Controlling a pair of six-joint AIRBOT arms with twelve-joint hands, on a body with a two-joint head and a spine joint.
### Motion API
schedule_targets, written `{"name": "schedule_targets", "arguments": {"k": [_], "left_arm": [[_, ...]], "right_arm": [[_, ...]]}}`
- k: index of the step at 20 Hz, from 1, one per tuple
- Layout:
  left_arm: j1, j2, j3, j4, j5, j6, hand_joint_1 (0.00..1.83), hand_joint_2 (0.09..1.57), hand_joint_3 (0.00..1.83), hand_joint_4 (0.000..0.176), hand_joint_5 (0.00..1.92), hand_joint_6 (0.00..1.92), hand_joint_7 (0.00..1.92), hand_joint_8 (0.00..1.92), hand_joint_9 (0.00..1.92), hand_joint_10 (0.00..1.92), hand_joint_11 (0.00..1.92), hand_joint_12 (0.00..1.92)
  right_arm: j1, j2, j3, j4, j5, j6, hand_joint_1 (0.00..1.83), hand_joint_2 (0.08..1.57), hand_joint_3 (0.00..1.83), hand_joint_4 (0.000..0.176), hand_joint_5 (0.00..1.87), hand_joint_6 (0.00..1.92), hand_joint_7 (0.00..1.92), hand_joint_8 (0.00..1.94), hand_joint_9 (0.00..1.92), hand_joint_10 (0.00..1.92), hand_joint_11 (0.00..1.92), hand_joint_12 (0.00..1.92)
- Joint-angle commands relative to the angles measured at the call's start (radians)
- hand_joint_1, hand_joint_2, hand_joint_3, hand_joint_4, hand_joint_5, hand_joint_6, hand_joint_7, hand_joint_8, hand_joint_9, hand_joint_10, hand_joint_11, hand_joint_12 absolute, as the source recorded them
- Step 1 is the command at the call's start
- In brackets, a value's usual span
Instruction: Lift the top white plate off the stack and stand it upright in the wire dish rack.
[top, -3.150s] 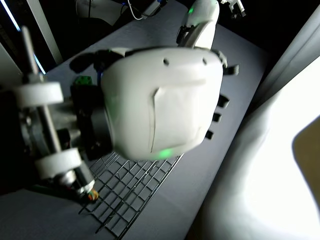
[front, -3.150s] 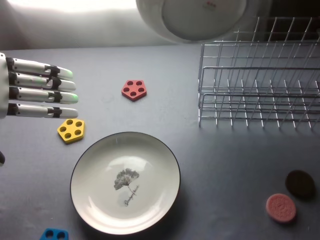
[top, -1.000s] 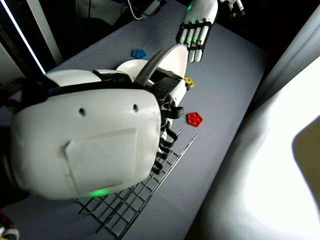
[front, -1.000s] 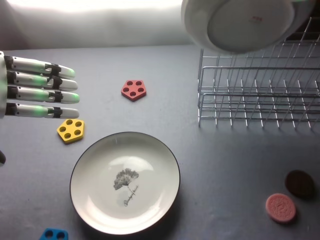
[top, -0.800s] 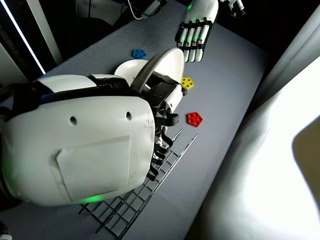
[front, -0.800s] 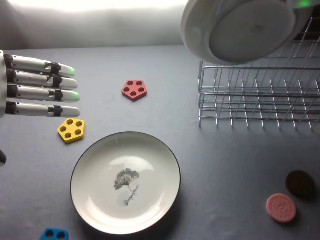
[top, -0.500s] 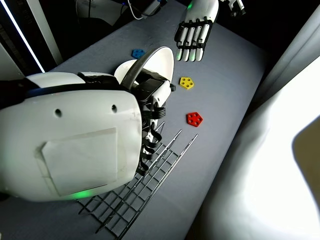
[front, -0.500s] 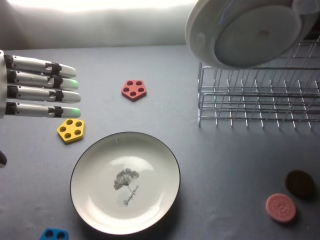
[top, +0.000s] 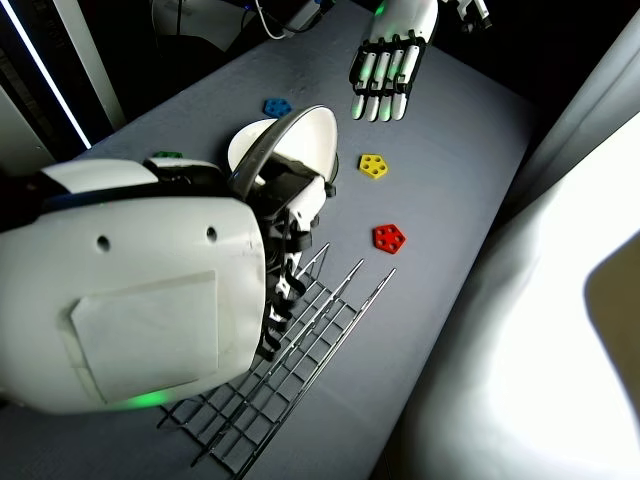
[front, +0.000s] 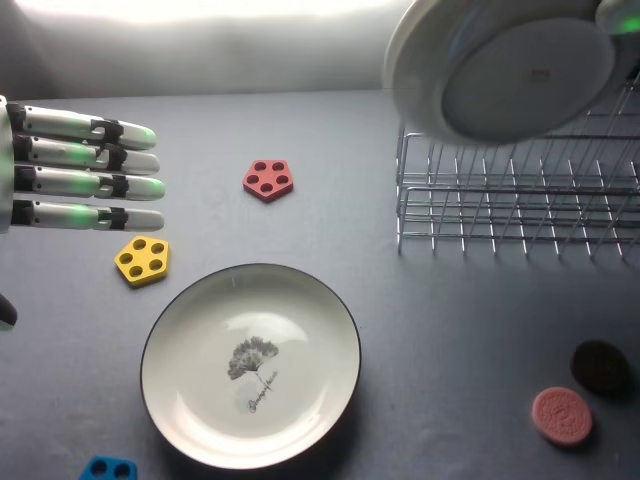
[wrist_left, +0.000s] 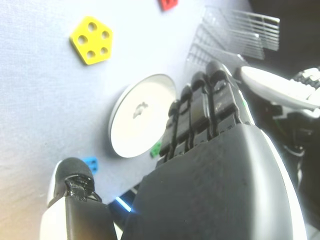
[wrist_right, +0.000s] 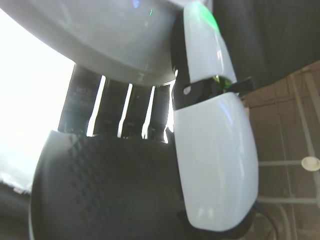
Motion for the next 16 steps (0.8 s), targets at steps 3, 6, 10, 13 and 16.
{"name": "schedule_targets", "arguments": {"k": [3,6,10,13,16], "left_arm": [[-0.018,0.009,-0.001,-0.108,-0.061,0.023,0.26,0.98,0.00,0.000,0.02,0.00,0.05,0.00,0.07,0.00,0.02,0.22],[-0.018,0.008,-0.005,-0.109,-0.055,0.035,0.25,0.98,0.00,0.000,0.02,0.00,0.06,0.00,0.09,0.00,0.01,0.31],[-0.018,0.008,-0.008,-0.108,-0.063,0.035,0.25,0.98,0.00,0.000,0.03,0.00,0.06,0.00,0.08,0.00,0.00,0.26],[-0.018,0.008,-0.006,-0.108,-0.067,0.034,0.27,0.98,0.00,0.000,0.04,0.01,0.07,0.01,0.09,0.01,0.01,0.27],[-0.016,0.008,-0.008,-0.108,-0.069,0.034,0.25,0.99,0.00,0.000,0.03,0.00,0.06,0.00,0.09,0.00,0.00,0.31]], "right_arm": [[0.008,0.018,0.016,0.116,0.038,0.027,1.49,1.08,0.00,0.000,0.85,1.12,0.99,0.79,1.03,0.83,1.01,1.32],[0.008,0.014,0.028,0.119,0.038,0.027,1.49,1.08,0.00,0.000,0.85,1.10,1.01,0.76,1.04,0.81,1.02,1.30],[-0.005,0.014,0.037,0.121,0.038,0.027,1.49,1.09,0.00,0.000,0.81,1.16,0.99,0.75,1.02,0.86,1.00,1.34],[-0.014,0.013,0.047,0.122,0.038,0.027,1.49,1.08,0.00,0.000,0.82,1.13,0.99,0.78,1.03,0.83,1.01,1.32],[-0.024,0.013,0.057,0.127,0.038,0.027,1.49,1.10,0.00,0.000,0.80,1.18,0.95,0.82,1.01,0.88,1.00,1.36]]}}
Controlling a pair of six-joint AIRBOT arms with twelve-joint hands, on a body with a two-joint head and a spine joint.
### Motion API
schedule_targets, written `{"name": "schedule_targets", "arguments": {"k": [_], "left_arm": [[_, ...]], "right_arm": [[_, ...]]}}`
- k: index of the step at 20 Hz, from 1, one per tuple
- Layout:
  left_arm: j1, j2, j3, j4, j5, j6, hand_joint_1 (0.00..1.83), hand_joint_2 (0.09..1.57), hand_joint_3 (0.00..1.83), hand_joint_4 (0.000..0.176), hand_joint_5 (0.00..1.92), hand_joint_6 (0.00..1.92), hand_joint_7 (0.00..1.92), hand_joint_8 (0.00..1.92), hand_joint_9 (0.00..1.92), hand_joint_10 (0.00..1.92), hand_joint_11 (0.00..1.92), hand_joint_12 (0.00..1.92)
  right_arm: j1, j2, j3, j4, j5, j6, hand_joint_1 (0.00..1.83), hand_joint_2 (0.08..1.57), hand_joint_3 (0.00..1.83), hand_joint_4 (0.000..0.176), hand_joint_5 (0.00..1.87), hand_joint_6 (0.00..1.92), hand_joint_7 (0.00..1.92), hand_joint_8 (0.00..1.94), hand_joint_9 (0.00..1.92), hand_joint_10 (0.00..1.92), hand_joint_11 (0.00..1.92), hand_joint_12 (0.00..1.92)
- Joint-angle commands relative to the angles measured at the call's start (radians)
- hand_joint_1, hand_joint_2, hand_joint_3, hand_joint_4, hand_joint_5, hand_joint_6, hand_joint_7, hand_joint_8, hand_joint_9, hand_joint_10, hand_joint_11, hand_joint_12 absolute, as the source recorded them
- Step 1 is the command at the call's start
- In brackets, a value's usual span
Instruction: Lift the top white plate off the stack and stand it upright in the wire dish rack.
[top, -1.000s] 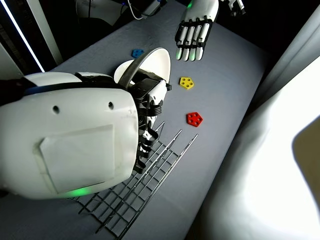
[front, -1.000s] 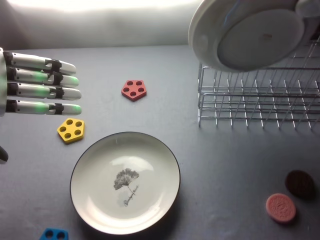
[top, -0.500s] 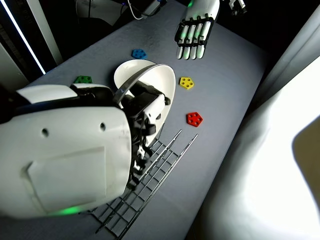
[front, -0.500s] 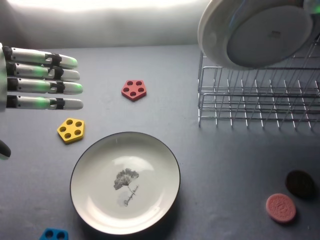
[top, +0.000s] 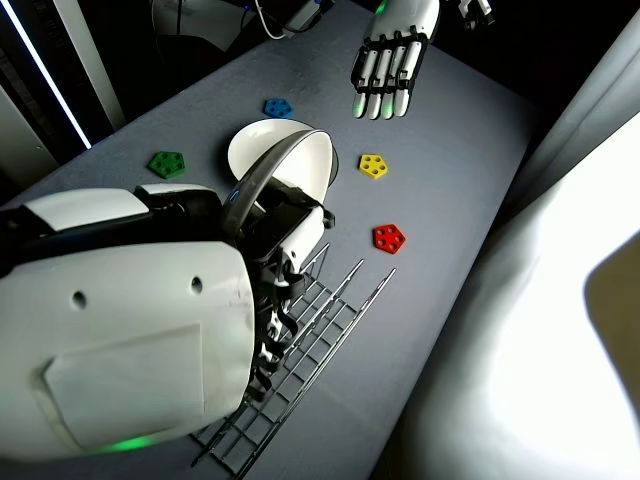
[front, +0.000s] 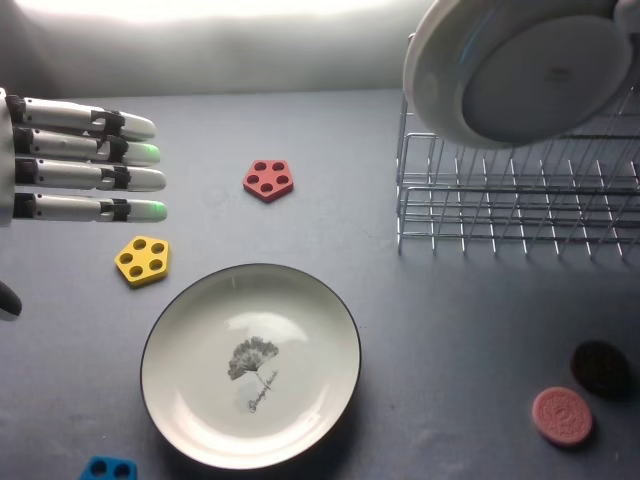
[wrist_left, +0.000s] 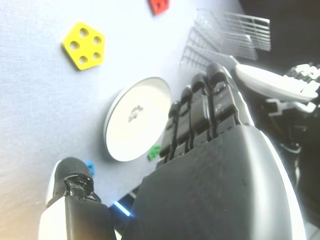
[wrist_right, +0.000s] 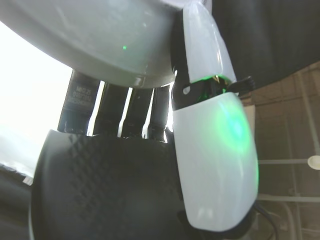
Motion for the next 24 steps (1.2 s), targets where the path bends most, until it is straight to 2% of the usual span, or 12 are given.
{"name": "schedule_targets", "arguments": {"k": [1,4,6,9,10,11,16,18,19,22,23,24], "left_arm": [[-0.016,0.008,-0.006,-0.082,-0.068,0.009,0.26,0.99,0.00,0.000,0.03,0.00,0.06,0.00,0.08,0.00,0.00,0.29],[-0.015,0.009,-0.001,-0.082,-0.072,0.009,0.23,0.98,0.00,0.000,0.04,0.01,0.08,0.01,0.09,0.00,0.00,0.28],[-0.015,0.009,0.005,-0.082,-0.075,0.009,0.24,0.99,0.00,0.000,0.04,0.00,0.07,0.00,0.08,0.00,0.00,0.22],[-0.015,0.008,0.012,-0.083,-0.080,0.009,0.22,0.98,0.00,0.000,0.05,0.00,0.08,0.00,0.09,0.01,0.01,0.23],[-0.015,0.008,0.012,-0.083,-0.082,0.009,0.22,0.99,0.00,0.000,0.03,0.00,0.05,0.00,0.05,0.00,0.00,0.11],[-0.014,0.008,0.012,-0.083,-0.082,0.009,0.22,0.99,0.00,0.000,0.01,0.00,0.03,0.00,0.04,0.00,0.01,0.11],[-0.014,0.009,0.003,-0.086,-0.091,0.008,0.22,0.97,0.00,0.000,0.01,0.00,0.05,0.00,0.06,0.01,0.04,0.13],[-0.014,0.009,0.004,-0.088,-0.091,0.008,0.21,0.98,0.00,0.000,0.03,0.01,0.05,0.00,0.06,0.00,0.03,0.14],[-0.014,0.009,0.004,-0.091,-0.092,0.008,0.21,0.98,0.00,0.000,0.04,0.01,0.07,0.01,0.08,0.01,0.05,0.15],[-0.014,0.010,0.006,-0.094,-0.092,0.009,0.23,0.97,0.00,0.000,0.03,0.00,0.06,0.00,0.08,0.01,0.04,0.17],[-0.014,0.010,0.005,-0.097,-0.094,0.008,0.23,0.96,0.00,0.000,0.03,0.00,0.06,0.00,0.08,0.00,0.01,0.25],[-0.014,0.010,0.004,-0.097,-0.097,0.008,0.23,0.96,0.00,0.000,0.03,0.00,0.06,0.00,0.08,0.00,0.01,0.25]], "right_arm": [[0.007,0.015,0.012,0.110,0.030,0.020,1.49,1.10,0.00,0.000,0.80,1.18,0.96,0.82,1.01,0.88,0.99,1.36],[0.000,0.005,0.032,0.117,0.034,0.020,1.49,1.09,0.00,0.000,0.83,1.16,0.99,0.77,1.02,0.85,0.96,1.39],[-0.002,-0.002,0.047,0.121,0.038,0.020,1.49,1.08,0.00,0.000,0.87,1.12,1.04,0.68,1.07,0.77,0.97,1.37],[-0.003,-0.013,0.070,0.126,0.045,0.020,1.49,1.07,0.00,0.000,0.89,1.11,1.03,0.68,1.06,0.78,0.99,1.32],[-0.004,-0.020,0.081,0.128,0.049,0.020,1.49,1.08,0.00,0.000,0.86,1.10,1.03,0.70,1.05,0.81,0.98,1.36],[-0.004,-0.023,0.088,0.130,0.051,0.020,1.49,1.08,0.00,0.000,0.86,1.10,1.02,0.73,1.05,0.81,1.00,1.34],[-0.005,-0.031,0.100,0.139,0.067,0.020,1.49,1.08,0.00,0.000,0.87,1.10,0.99,0.80,1.05,0.80,1.02,1.30],[-0.004,-0.032,0.095,0.139,0.067,0.020,1.49,1.09,0.00,0.000,0.81,1.16,0.97,0.83,1.05,0.81,1.00,1.34],[0.004,-0.034,0.092,0.139,0.067,0.020,1.49,1.08,0.00,0.000,0.83,1.10,1.01,0.76,1.08,0.77,1.01,1.33],[0.035,-0.037,0.082,0.137,0.065,0.020,1.49,1.08,0.00,0.000,0.83,1.13,1.03,0.71,1.06,0.79,0.97,1.38],[0.047,-0.038,0.080,0.132,0.063,0.020,1.49,1.08,0.00,0.000,0.83,1.13,1.04,0.71,1.05,0.80,0.97,1.38],[0.056,-0.038,0.078,0.128,0.060,0.020,1.49,1.08,0.00,0.000,0.83,1.13,1.04,0.71,1.05,0.80,0.97,1.38]]}}
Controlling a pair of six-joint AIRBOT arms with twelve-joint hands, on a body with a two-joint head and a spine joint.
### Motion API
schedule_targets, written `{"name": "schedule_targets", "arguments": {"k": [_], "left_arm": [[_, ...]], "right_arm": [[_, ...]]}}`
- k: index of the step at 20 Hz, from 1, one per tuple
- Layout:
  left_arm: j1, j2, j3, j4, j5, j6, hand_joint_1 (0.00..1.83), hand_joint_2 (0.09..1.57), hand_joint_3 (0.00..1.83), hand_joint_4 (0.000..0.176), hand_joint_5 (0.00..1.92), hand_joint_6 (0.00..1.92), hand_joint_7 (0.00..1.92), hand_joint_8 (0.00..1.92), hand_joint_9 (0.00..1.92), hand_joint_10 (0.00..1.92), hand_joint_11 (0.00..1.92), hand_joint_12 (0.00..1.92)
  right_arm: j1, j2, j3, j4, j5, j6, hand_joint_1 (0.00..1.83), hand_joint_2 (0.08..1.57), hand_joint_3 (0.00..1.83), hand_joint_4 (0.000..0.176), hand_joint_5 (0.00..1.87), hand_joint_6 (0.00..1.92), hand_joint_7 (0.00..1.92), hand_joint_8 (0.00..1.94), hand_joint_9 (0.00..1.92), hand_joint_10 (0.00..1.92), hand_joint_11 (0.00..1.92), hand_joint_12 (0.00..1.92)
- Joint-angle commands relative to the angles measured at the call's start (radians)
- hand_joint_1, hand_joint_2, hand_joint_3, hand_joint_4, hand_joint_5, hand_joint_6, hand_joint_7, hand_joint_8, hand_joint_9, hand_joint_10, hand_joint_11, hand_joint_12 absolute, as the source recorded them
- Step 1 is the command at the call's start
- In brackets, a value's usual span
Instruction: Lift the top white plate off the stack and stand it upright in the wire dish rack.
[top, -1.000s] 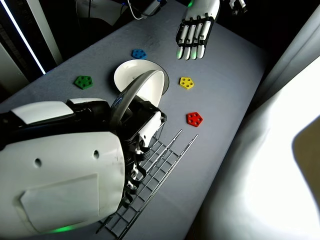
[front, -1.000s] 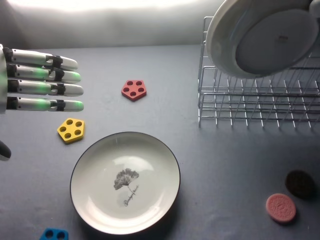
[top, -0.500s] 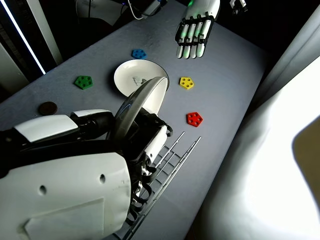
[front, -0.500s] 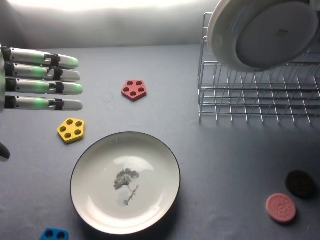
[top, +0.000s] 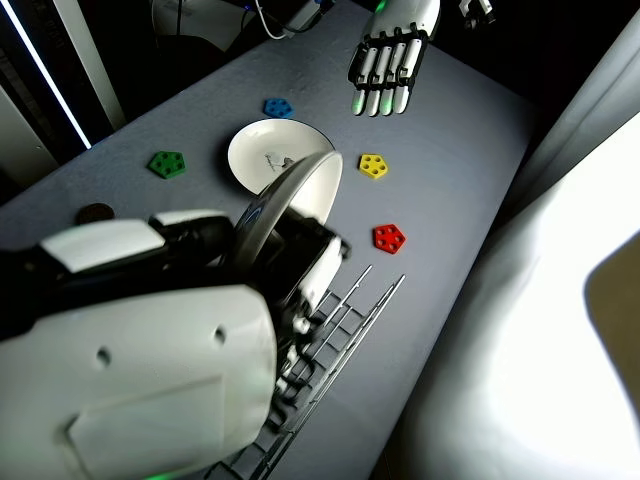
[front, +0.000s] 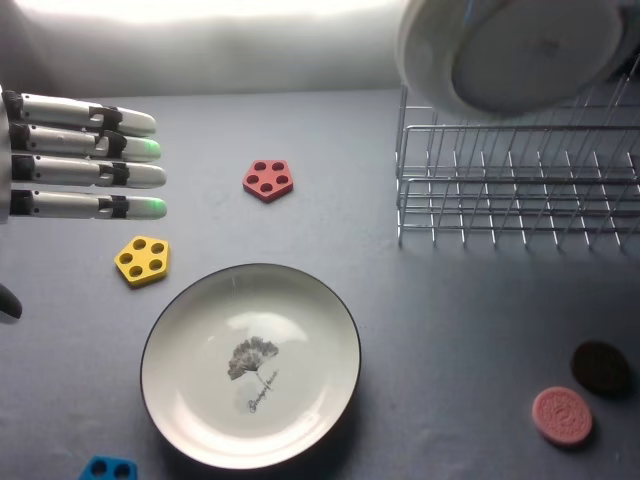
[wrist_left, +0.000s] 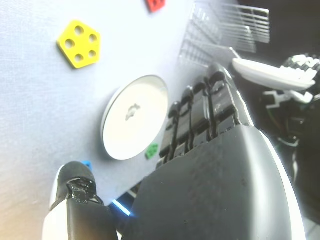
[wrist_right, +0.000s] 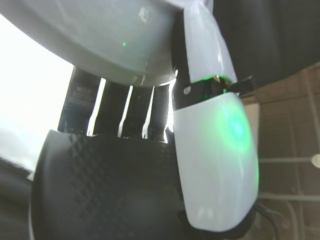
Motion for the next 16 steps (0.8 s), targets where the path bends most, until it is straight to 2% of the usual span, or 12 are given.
{"name": "schedule_targets", "arguments": {"k": [1,5,6,7,8,10,16], "left_arm": [[-0.014,0.010,-0.004,-0.087,-0.072,0.008,0.20,0.98,0.01,0.000,0.03,0.00,0.05,0.00,0.06,0.00,0.00,0.19],[-0.014,0.015,-0.009,-0.087,-0.078,0.008,0.21,0.99,0.00,0.000,0.03,0.00,0.05,0.00,0.06,0.00,0.00,0.28],[-0.014,0.016,-0.009,-0.087,-0.078,0.008,0.24,0.98,0.00,0.000,0.03,0.00,0.05,0.00,0.06,0.00,0.00,0.25],[-0.014,0.016,-0.009,-0.087,-0.077,0.008,0.24,0.99,0.00,0.000,0.01,0.00,0.05,0.00,0.05,0.00,0.00,0.19],[-0.014,0.016,-0.008,-0.088,-0.077,0.008,0.23,0.99,0.00,0.000,0.00,0.00,0.04,0.00,0.05,0.00,0.00,0.18],[-0.015,0.016,-0.007,-0.088,-0.076,0.008,0.25,0.98,0.00,0.000,0.02,0.01,0.06,0.01,0.08,0.01,0.04,0.20],[-0.015,0.016,-0.008,-0.088,-0.078,0.008,0.26,0.97,0.00,0.000,0.03,0.01,0.07,0.01,0.08,0.01,0.02,0.22]], "right_arm": [[0.023,0.018,0.002,0.108,0.027,0.023,1.49,1.07,0.00,0.000,0.86,1.09,1.03,0.73,1.08,0.76,1.01,1.31],[0.040,0.017,-0.003,0.103,0.023,0.023,1.49,1.07,0.00,0.000,0.89,1.10,1.02,0.73,1.03,0.82,1.01,1.31],[0.034,0.017,-0.002,0.103,0.023,0.023,1.41,1.08,0.00,0.000,0.90,1.13,1.03,0.78,1.07,0.88,1.07,0.83],[0.026,0.017,0.002,0.103,0.023,0.023,1.48,1.07,0.00,0.000,0.87,1.09,1.03,0.73,1.07,0.79,1.04,1.20],[0.020,0.017,0.010,0.103,0.023,0.023,1.49,1.07,0.00,0.000,0.87,1.08,1.03,0.73,1.07,0.77,1.03,1.27],[0.015,0.017,0.018,0.103,0.024,0.023,1.49,1.08,0.00,0.000,0.84,1.12,1.00,0.77,1.05,0.81,1.02,1.30],[-0.016,0.015,0.039,0.107,0.025,0.023,1.49,1.07,0.00,0.000,0.88,1.09,1.04,0.68,1.06,0.80,0.99,1.35]]}}
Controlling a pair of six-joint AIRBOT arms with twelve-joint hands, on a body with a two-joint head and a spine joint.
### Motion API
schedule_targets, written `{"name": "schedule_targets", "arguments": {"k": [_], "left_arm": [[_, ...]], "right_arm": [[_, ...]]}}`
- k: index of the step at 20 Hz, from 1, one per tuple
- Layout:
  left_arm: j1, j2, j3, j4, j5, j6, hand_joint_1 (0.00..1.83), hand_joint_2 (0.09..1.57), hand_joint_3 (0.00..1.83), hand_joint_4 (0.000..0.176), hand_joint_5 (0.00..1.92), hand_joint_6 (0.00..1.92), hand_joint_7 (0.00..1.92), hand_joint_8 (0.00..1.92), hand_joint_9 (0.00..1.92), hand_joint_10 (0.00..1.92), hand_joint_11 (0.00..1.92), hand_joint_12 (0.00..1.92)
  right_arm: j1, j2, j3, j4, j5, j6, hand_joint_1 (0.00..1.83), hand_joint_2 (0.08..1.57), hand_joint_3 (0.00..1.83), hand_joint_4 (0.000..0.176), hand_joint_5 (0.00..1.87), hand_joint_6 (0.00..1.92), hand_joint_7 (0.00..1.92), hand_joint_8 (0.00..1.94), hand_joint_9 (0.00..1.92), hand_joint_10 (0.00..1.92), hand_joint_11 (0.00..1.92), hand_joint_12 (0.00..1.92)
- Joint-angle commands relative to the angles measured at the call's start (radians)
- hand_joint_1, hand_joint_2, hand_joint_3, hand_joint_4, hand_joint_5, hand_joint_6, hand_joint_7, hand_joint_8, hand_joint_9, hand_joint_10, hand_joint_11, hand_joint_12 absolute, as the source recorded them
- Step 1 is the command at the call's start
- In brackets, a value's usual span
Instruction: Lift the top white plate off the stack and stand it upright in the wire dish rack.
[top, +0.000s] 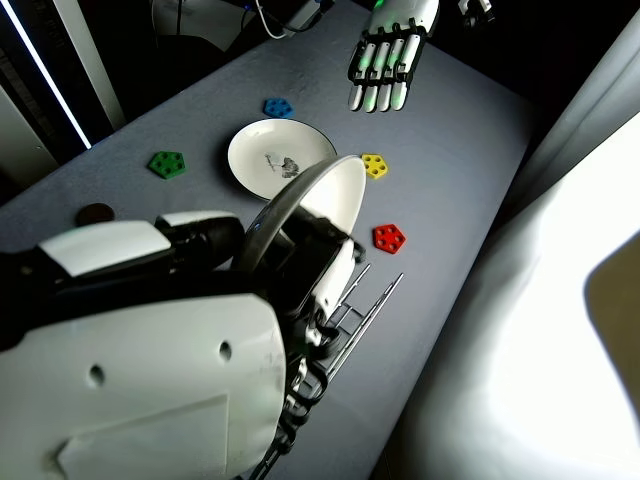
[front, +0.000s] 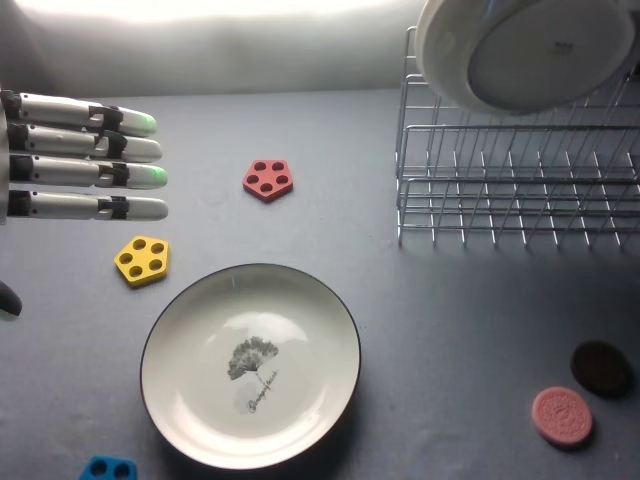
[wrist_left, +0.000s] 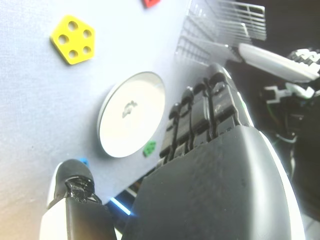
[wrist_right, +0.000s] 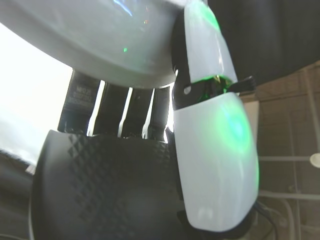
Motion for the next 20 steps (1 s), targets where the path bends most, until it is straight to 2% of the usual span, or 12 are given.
{"name": "schedule_targets", "arguments": {"k": [1,9,12,17,19,20], "left_arm": [[-0.015,0.010,-0.001,-0.085,-0.063,0.008,0.23,0.99,0.00,0.000,0.06,0.00,0.10,0.00,0.11,0.00,0.00,0.28],[-0.014,0.011,0.000,-0.085,-0.063,0.008,0.24,0.97,0.00,0.000,0.04,0.01,0.08,0.01,0.10,0.01,0.01,0.27],[-0.014,0.011,0.000,-0.087,-0.064,0.008,0.24,0.97,0.00,0.000,0.04,0.00,0.08,0.00,0.10,0.00,0.00,0.33],[-0.015,0.011,-0.007,-0.095,-0.064,0.008,0.23,0.97,0.00,0.000,0.04,0.01,0.07,0.01,0.09,0.01,0.00,0.32],[-0.015,0.011,-0.006,-0.096,-0.064,0.008,0.21,0.99,0.00,0.000,0.01,0.00,0.03,0.00,0.05,0.01,0.00,0.18],[-0.015,0.012,-0.006,-0.096,-0.065,0.008,0.22,0.99,0.00,0.000,0.03,0.00,0.06,0.00,0.07,0.00,0.00,0.19]], "right_arm": [[0.012,0.014,0.012,0.121,0.038,0.027,1.49,1.08,0.00,0.000,0.87,1.11,1.03,0.69,1.01,0.86,0.97,1.37],[-0.017,-0.008,0.034,0.124,0.038,0.027,1.49,1.07,0.00,0.000,0.88,1.10,1.06,0.64,1.06,0.79,0.97,1.36],[-0.020,-0.019,0.048,0.124,0.038,0.027,1.50,1.06,0.00,0.000,0.92,1.05,1.08,0.60,1.08,0.74,1.03,1.27],[-0.024,-0.037,0.068,0.126,0.040,0.027,1.49,1.06,0.00,0.000,0.87,1.07,1.08,0.61,1.10,0.73,1.02,1.31],[-0.034,-0.044,0.078,0.130,0.041,0.027,1.49,1.07,0.00,0.000,0.87,1.09,1.07,0.63,1.08,0.76,1.01,1.31],[-0.038,-0.047,0.085,0.134,0.042,0.027,1.49,1.07,0.00,0.000,0.86,1.10,1.06,0.65,1.07,0.78,1.01,1.32]]}}
